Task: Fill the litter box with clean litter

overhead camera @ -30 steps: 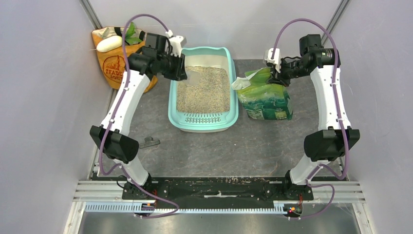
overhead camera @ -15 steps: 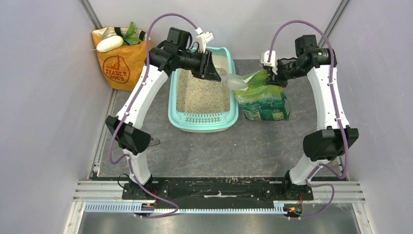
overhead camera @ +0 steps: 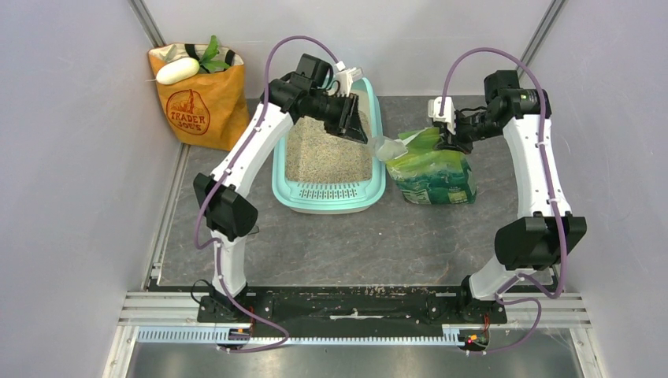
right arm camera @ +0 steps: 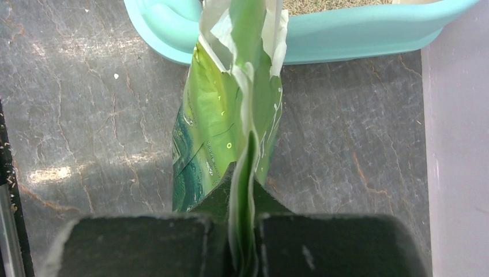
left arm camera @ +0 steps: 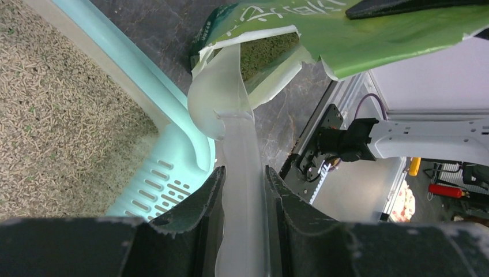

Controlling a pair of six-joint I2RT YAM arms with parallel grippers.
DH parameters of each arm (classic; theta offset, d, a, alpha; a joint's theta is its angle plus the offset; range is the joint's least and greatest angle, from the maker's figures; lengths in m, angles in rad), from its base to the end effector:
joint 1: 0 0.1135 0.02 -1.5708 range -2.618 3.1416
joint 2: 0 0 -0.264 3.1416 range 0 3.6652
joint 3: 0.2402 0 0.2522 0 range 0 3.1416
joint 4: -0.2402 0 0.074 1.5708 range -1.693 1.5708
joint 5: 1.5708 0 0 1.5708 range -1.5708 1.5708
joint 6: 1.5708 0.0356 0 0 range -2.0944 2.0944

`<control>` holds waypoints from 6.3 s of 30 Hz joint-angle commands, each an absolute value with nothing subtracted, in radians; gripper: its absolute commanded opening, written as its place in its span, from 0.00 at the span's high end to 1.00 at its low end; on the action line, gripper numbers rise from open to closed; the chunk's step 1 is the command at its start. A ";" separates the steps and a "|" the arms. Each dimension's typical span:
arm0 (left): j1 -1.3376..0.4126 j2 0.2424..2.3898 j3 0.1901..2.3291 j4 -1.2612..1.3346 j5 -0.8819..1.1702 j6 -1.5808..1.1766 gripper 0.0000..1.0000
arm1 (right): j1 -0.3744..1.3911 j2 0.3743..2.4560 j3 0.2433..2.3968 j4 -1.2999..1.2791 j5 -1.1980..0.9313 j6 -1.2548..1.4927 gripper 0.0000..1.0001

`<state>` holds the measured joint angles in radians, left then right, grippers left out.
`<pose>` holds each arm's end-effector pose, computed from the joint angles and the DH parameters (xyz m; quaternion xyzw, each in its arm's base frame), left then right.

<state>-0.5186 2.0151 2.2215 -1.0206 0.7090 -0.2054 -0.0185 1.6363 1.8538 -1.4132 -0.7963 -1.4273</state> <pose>0.3622 -0.2334 0.3873 0.2626 0.8408 -0.4243 0.2097 0.3002 0.0199 0.3964 -0.6415 0.6433 0.1719 0.3809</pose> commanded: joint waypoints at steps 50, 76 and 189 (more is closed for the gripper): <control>-0.789 2.415 2.470 -1.137 0.259 -0.550 0.98 | 0.046 1.583 1.903 -1.541 -0.783 -1.753 1.00; -0.715 2.317 2.003 0.194 1.221 -1.172 0.98 | 0.027 1.638 1.899 -1.427 -0.754 -1.658 1.00; -0.048 1.657 1.716 -0.901 0.570 -0.318 0.98 | 0.060 1.741 2.042 -1.336 -0.707 -1.576 1.00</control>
